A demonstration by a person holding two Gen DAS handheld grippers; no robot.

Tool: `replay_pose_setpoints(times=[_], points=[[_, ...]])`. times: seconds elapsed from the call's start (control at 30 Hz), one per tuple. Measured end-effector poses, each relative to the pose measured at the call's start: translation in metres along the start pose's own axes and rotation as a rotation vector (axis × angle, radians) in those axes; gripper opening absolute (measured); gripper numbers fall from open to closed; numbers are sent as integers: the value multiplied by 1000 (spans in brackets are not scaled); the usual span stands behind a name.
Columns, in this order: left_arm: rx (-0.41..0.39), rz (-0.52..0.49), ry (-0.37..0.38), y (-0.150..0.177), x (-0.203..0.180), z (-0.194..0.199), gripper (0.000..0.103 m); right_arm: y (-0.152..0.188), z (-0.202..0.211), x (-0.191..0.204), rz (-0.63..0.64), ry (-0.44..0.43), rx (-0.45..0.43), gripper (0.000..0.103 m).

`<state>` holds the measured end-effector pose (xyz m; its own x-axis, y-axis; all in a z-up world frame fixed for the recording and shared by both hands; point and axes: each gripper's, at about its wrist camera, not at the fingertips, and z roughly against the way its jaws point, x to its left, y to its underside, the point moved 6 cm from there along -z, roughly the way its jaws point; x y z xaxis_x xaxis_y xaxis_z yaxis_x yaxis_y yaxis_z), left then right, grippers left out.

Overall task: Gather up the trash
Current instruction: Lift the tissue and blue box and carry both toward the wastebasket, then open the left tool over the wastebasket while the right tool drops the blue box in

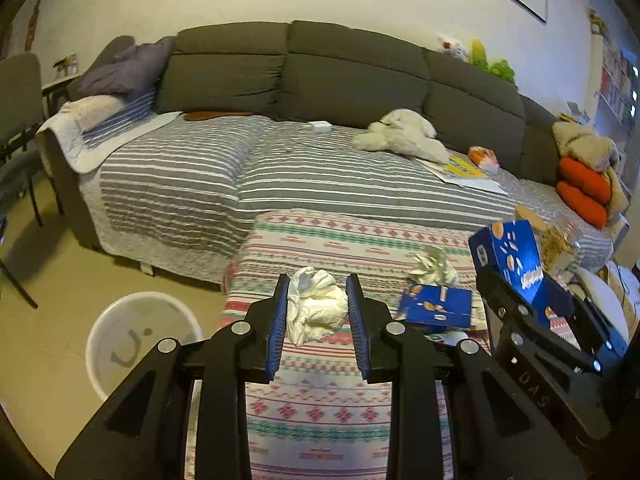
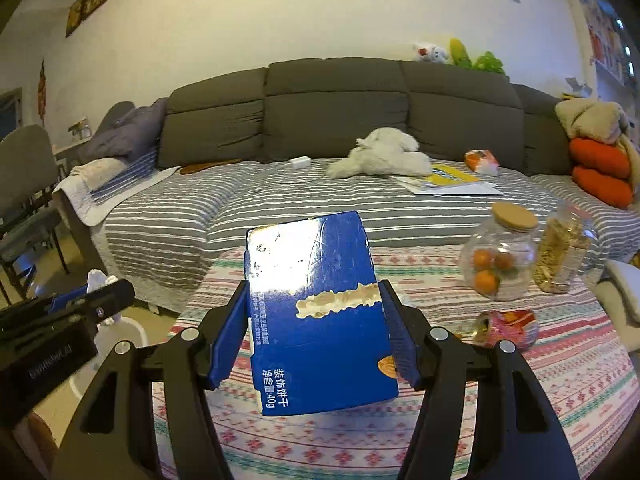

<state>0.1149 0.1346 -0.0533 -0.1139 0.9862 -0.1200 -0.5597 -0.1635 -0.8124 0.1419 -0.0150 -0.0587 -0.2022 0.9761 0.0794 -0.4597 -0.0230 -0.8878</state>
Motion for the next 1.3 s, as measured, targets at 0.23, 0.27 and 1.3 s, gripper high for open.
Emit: replay_pose_setpoints(times=[0.23,0.27,1.3], points=[[23,48,-68,-2,40,0,27,4,-6,29,-2,-56,18,62],[28,58,-84,-2,49,-1,27,4,-7,33,-2,-67,21,62],[127,392,-234,5,234,34,64,42,-41,190,67,-308,144,62]])
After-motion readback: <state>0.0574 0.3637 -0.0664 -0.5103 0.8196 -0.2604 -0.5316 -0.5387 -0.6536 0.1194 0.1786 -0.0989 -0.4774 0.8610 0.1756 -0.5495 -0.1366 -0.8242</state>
